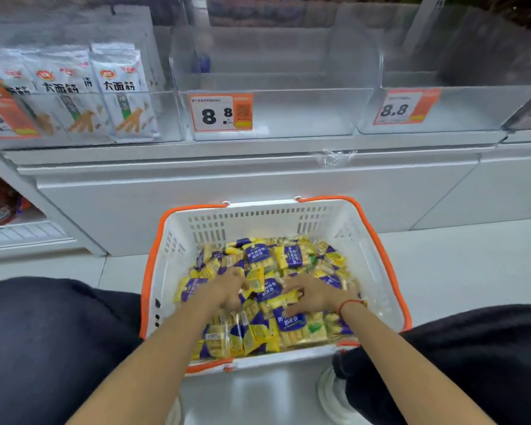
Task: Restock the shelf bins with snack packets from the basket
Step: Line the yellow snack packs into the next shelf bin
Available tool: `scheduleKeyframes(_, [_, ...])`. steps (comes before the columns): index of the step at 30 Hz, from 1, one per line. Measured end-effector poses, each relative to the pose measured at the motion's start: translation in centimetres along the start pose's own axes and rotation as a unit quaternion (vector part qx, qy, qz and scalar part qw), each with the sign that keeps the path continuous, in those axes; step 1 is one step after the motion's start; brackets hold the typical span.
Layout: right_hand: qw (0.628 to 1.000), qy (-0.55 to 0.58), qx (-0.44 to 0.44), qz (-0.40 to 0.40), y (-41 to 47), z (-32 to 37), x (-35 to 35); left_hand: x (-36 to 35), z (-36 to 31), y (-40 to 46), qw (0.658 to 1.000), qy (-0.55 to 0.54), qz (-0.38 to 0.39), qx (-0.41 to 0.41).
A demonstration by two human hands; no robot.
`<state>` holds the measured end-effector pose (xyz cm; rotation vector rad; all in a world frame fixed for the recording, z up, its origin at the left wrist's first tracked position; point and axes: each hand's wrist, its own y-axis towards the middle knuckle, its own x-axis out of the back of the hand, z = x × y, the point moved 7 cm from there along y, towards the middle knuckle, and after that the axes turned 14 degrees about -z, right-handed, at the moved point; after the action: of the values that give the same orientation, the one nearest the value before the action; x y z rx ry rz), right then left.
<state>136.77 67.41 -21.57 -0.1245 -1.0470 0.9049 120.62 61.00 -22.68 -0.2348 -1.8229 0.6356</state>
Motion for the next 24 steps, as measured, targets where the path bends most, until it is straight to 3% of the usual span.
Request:
scheduleKeyframes(3, [0.991, -0.129, 0.02, -0.038, 0.2, 0.1, 0.1, -0.3, 0.6, -0.3, 0.989, -0.049, -0.141, 0.009])
scheduleKeyframes(5, [0.993, -0.109, 0.001, -0.034, 0.5, 0.0, 0.0, -0.6, 1.7, -0.4, 0.975, -0.126, -0.175, 0.049])
scheduleKeyframes(10, [0.997, 0.018, -0.056, -0.044, 0.9, 1.0, 2.9, -1.5, 4.6, -0.5, 0.926, -0.29, -0.182, 0.16])
scheduleKeyframes(16, [0.996, 0.036, -0.076, -0.01, 0.4, 2.2, 3.7, -1.8, 4.5, -1.1, 0.946, -0.253, -0.164, 0.121])
scheduleKeyframes(19, [0.993, 0.079, -0.083, -0.023, 0.3, 3.2, 5.0, -0.7, 4.5, -1.2, 0.934, -0.276, -0.194, 0.114])
scheduleKeyframes(21, [0.99, 0.105, -0.078, -0.044, 0.4, 4.3, 6.4, 0.4, 4.4, -1.2, 0.904, -0.351, -0.211, 0.125])
scheduleKeyframes(24, [0.983, 0.162, -0.041, -0.079, 0.6, 6.6, 8.8, 2.8, 3.9, -0.8, 0.828, -0.495, -0.214, 0.158])
